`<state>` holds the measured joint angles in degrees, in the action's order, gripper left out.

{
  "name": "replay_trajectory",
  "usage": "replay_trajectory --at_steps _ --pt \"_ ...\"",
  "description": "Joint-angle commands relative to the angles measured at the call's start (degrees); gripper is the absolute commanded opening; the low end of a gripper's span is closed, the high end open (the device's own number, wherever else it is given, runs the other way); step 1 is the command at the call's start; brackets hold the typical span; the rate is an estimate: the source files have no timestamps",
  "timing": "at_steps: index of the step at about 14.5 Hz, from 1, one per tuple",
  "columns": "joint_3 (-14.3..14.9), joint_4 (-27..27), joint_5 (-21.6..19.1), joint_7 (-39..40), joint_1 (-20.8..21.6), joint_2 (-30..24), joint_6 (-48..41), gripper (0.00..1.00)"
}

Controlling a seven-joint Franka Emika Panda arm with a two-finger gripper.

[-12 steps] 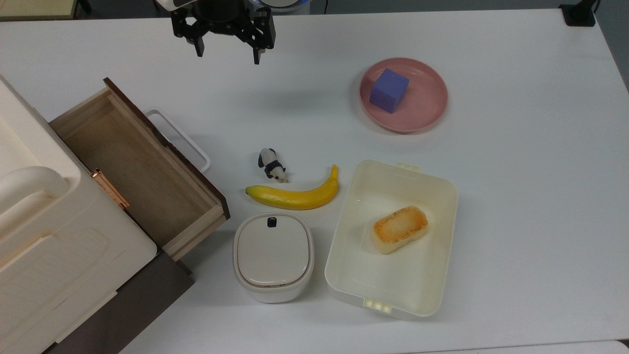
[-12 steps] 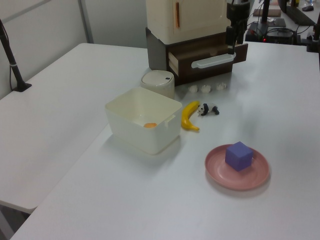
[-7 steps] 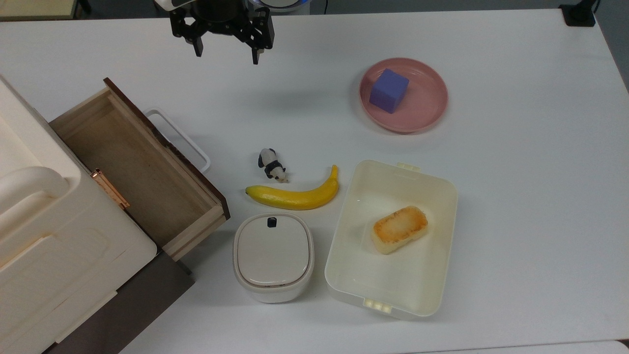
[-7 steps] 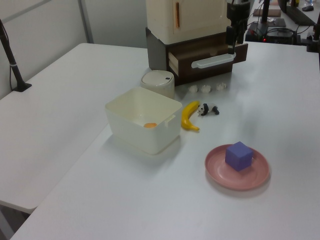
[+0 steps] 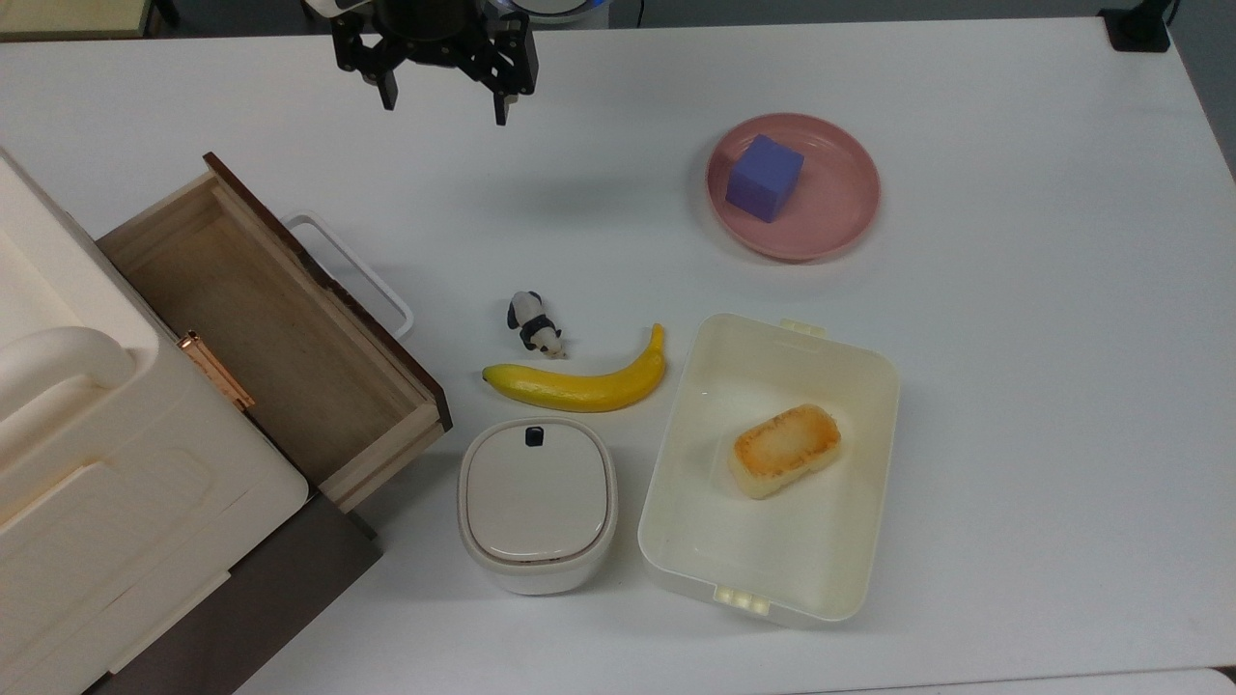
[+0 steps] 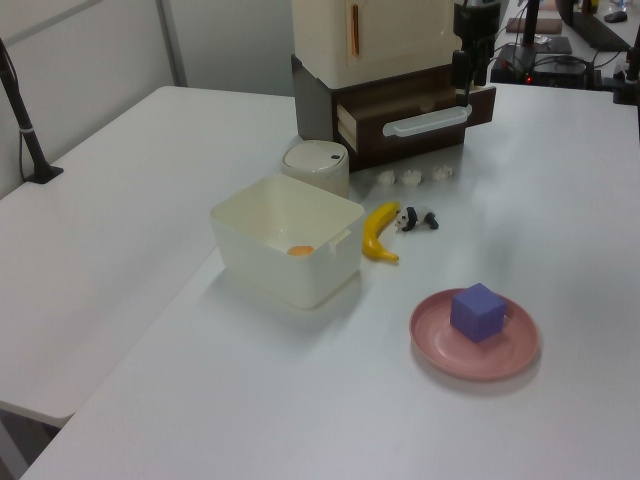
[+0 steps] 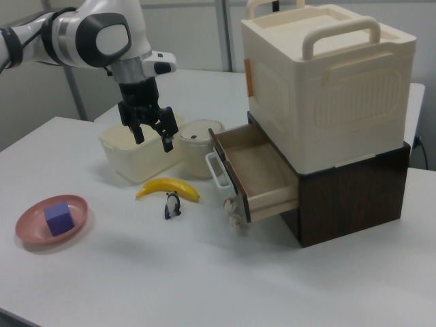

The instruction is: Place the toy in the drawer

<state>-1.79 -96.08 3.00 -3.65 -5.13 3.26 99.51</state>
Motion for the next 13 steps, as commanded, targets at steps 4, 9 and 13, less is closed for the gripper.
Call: replay_trajectory --at_steps 4,9,13 --pt "0.21 0.81 0.61 -1.09 0.11 -0.45 -2.13 1.00" --pt "0.21 0.89 0.61 -1.01 0.20 -0.45 -3.79 1.00" --pt "0.21 1.42 0.61 -1.01 -0.06 -0.27 -3.80 1.00"
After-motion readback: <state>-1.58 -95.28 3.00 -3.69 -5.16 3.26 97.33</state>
